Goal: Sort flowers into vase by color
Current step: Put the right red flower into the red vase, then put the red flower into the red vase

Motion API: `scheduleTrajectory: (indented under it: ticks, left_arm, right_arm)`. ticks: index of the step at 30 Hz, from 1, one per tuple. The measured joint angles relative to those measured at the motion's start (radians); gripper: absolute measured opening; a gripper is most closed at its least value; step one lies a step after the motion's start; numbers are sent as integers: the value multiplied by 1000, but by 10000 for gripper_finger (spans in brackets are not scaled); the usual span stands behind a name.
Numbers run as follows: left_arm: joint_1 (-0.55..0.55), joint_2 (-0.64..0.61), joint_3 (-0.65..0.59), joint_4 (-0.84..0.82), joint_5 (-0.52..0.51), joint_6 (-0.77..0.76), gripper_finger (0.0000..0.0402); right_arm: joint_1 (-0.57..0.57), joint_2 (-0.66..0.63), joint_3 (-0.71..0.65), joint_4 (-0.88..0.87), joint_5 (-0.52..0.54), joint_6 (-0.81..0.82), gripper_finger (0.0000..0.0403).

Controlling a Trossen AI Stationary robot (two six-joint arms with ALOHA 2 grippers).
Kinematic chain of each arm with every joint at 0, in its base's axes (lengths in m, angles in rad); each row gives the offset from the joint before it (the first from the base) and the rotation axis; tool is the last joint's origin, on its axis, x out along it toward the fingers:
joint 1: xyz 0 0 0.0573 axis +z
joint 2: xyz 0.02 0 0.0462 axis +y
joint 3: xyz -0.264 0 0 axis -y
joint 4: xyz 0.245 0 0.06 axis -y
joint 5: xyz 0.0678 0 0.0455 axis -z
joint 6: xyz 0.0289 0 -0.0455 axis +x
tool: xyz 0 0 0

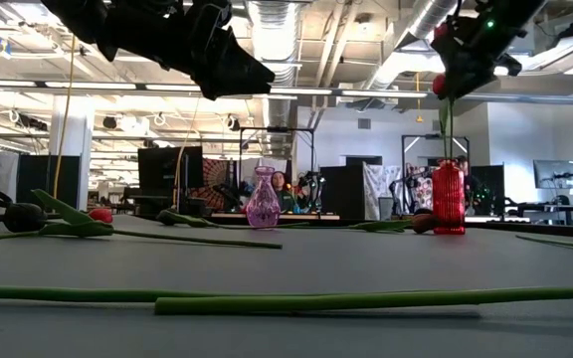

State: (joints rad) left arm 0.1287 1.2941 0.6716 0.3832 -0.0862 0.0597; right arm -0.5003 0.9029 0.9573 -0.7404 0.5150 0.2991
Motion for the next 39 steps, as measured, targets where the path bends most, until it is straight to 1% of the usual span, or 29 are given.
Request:
scheduleTrajectory:
  ticks: [5,7,9,15,22,27,29,31,35,39]
  left_arm:
    - [0,0,0,0,0,0,224]
    - [0,0,0,0,0,0,224]
    - [0,0,0,0,1,0,224]
    - [0,0,0,0,0,7,224]
    - [0,0,0,0,0,6,224]
    - [0,0,0,0,1,6,224]
    - [0,0,0,0,1,7,224]
    - [0,0,0,0,1,7,224]
    - [0,0,0,-5,3,7,224]
    - [0,0,0,-45,76,0,224]
  right_arm:
    - [0,0,0,-68,-47,0,235]
    - [0,0,0,-113,-49,0,250]
    - [0,0,0,-160,-55,14,257]
    - [0,0,0,-248,-111,48,260]
    - [0,0,1,-286,-159,52,260]
    - [0,0,61,-367,-161,52,260]
    - [1,0,93,-395,-179,55,260]
    - [1,0,127,-422,-210,75,260]
    - [3,-2,164,-453,-316,111,260]
    - [38,-2,166,-458,-421,148,260]
